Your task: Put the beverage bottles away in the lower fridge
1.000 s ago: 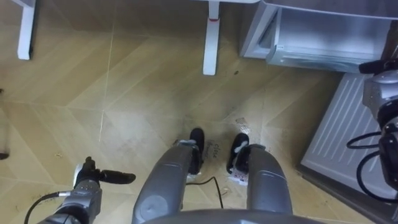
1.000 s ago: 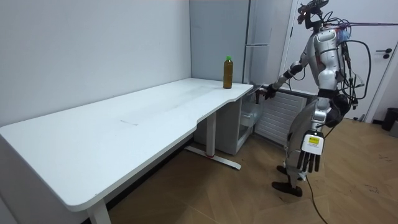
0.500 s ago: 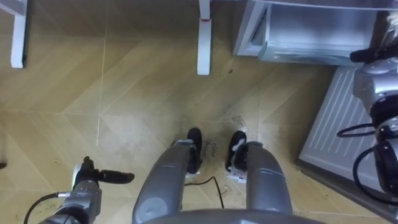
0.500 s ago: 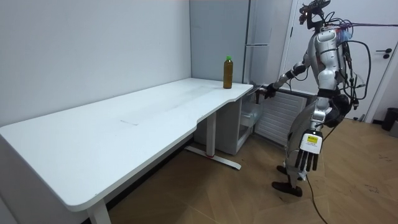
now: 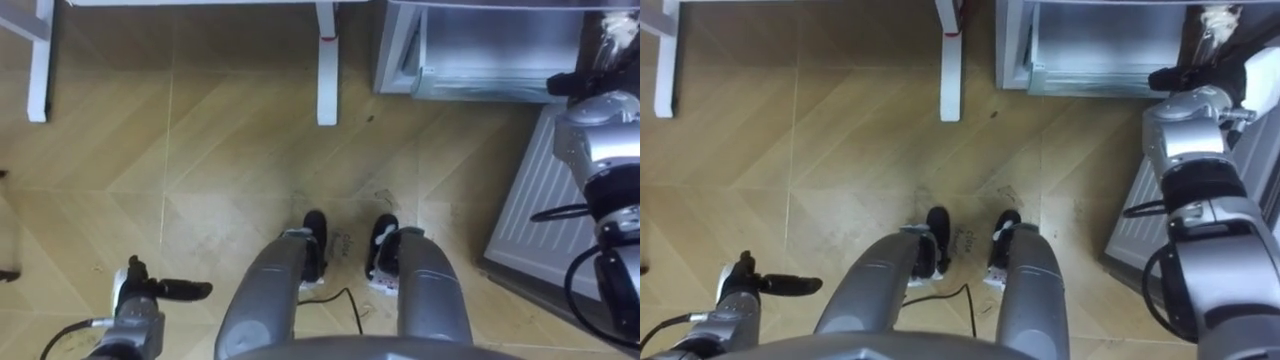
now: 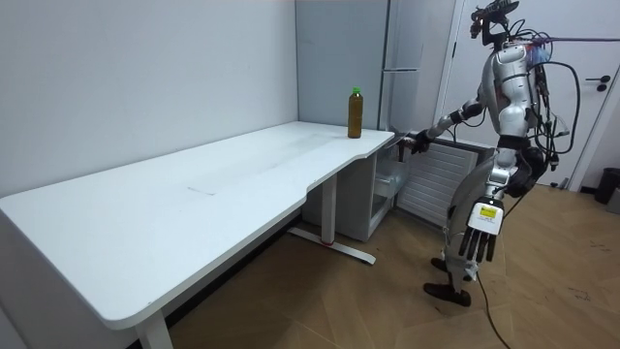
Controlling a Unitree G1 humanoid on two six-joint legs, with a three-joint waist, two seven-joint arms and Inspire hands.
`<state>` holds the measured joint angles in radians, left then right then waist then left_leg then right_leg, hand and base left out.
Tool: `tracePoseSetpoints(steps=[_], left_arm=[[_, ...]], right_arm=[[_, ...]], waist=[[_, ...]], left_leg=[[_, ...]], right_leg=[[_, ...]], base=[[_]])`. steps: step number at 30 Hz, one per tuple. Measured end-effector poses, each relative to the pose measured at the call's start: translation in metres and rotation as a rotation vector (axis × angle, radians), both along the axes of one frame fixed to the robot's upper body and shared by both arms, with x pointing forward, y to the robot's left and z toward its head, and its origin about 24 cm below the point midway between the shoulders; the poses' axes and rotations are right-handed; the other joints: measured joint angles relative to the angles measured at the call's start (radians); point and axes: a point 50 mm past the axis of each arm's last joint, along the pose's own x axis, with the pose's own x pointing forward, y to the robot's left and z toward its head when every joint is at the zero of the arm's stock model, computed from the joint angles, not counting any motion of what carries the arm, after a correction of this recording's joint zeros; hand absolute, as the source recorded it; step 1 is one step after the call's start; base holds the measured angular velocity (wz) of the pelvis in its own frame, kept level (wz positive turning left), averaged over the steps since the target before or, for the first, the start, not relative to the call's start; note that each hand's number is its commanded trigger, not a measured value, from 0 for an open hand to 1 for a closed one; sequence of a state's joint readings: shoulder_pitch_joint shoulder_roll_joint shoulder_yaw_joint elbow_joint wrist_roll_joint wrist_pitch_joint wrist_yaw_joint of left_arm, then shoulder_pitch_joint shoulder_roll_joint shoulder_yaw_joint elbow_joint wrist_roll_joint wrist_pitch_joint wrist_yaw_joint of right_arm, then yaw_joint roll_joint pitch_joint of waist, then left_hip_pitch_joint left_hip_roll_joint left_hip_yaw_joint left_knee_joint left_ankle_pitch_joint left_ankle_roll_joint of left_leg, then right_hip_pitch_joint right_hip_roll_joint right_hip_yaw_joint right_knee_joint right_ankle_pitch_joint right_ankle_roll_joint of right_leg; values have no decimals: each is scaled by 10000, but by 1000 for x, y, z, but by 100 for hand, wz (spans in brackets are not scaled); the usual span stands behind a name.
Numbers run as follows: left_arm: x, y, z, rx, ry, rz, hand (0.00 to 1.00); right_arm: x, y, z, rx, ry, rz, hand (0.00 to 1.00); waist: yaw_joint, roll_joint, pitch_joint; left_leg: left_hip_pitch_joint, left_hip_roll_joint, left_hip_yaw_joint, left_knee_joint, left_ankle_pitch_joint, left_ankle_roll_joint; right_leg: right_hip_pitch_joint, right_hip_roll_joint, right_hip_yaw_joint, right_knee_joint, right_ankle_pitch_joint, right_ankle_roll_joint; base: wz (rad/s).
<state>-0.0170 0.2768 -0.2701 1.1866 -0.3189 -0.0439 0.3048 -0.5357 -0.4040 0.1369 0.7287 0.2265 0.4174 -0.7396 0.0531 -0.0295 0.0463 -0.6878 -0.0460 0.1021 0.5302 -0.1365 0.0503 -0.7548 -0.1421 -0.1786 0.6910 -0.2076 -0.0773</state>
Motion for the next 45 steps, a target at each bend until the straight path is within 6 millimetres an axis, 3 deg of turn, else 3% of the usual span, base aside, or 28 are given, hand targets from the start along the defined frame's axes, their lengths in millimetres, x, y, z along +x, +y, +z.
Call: tracePoseSetpoints(steps=[2, 3, 4, 19, 25, 37, 45], left_arm=[[-1, 0, 0, 4, 3, 13, 0], [0, 0, 0, 31, -36, 17, 0], [1, 0, 0, 47, -69, 18, 0], [3, -2, 1, 88, -210, -30, 0], [5, -5, 1, -11, -242, -59, 0], [7, -9, -1, -341, 14, -109, 0], [15, -13, 1, -543, -271, -258, 0]], right_arm=[[1, 5, -1, 24, -64, -68, 37], [0, 6, -2, 22, -78, -116, 56], [0, 6, -2, 12, -83, -138, 100], [0, 13, -9, 2462, -612, -855, 100], [2, 18, -11, 4273, -1376, -1181, 100], [9, 23, -9, 9149, -3739, -2014, 100], [8, 8, -14, 11880, -5487, -3632, 100]], waist=[[0, 0, 0], [-2, 0, 0], [-2, 0, 0], [-55, -21, 12], [-104, -10, 7], [187, -6, 5], [410, -2, 9]], left_leg=[[1, 15, -26, 26, -16, -37], [4, 20, -25, 31, -16, -40], [4, 21, -25, 34, -16, -41], [-179, -58, -286, 98, -14, -42], [-348, -62, -445, 243, -26, -34], [-327, -29, -340, 144, -26, -29], [0, -29, -385, -99, -22, -30]], right_leg=[[1, 37, 20, 3, -4, -39], [1, 43, 25, 11, -6, -48], [2, 45, 26, 12, -5, -50], [33, -99, -313, 18, -120, -53], [23, -109, -478, -53, -123, -54], [35, -58, -451, -171, -107, -25], [369, -8, -445, -398, -123, 17]], base=[[-4], [0], [0], [7], [5], [-1], [1]])
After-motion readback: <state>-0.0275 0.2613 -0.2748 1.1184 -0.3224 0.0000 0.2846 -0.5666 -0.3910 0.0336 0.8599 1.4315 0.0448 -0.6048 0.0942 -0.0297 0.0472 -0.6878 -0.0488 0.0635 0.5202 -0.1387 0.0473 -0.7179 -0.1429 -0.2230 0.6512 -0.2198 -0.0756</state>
